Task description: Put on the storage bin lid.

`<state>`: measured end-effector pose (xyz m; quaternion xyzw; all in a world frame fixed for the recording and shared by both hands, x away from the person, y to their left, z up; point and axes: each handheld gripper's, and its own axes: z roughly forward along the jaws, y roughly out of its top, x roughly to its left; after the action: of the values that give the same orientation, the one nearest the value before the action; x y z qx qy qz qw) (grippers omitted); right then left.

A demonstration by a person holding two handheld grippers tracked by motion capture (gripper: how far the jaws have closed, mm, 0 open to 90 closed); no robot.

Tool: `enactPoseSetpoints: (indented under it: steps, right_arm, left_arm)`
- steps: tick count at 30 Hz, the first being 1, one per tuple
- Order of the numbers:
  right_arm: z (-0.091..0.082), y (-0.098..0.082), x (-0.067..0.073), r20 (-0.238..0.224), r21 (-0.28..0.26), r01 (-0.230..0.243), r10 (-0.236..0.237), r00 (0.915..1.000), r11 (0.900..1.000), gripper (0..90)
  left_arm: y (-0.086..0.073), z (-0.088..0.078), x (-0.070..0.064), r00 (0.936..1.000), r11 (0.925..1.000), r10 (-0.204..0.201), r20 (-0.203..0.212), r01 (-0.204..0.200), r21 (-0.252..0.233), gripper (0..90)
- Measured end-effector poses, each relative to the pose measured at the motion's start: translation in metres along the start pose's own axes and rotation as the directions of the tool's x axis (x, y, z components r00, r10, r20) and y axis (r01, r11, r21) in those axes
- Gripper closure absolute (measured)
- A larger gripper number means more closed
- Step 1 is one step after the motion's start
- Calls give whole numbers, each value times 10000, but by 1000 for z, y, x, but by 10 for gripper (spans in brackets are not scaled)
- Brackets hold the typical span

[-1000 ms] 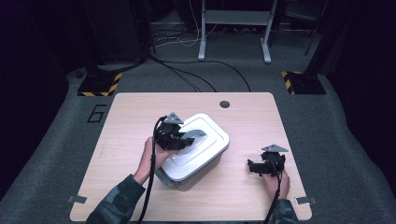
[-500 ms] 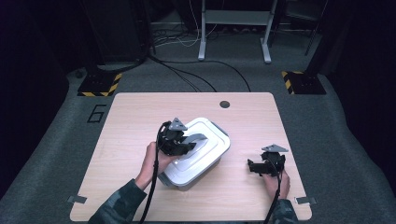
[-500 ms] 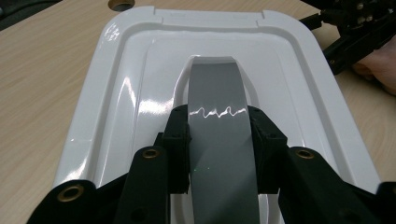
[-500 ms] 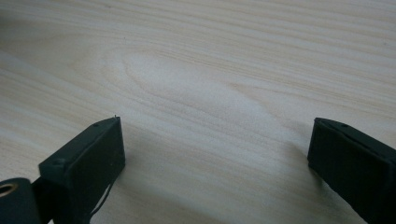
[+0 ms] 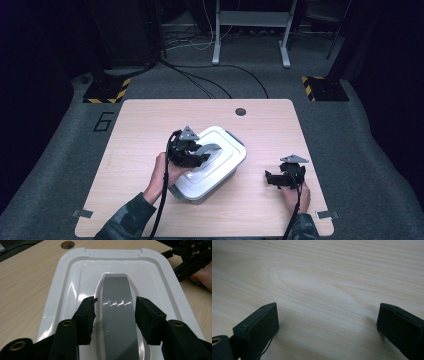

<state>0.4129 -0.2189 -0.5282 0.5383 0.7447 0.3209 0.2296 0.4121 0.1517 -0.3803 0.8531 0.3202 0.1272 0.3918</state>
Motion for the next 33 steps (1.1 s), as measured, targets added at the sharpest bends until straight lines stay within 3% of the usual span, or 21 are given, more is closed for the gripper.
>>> enactPoseSetpoints:
  steps: [15, 21, 33]
  right_arm:
    - [0, 0, 0, -3, 1, -7, 7, 10000, 10000, 33]
    - [0, 0, 0, -1, -3, -6, 6, 10000, 10000, 33]
    - [0, 0, 0, 5, -6, -7, 7, 10000, 10000, 33]
  left_arm:
    - [3, -30, 11, 9998, 9979, -25, -217, 11, -645, 237]
    - [1, -46, 20, 9986, 9956, -184, -486, 139, -923, 184]
    - [-8, -71, 42, 9936, 9941, -484, -1024, 380, -1016, 99]
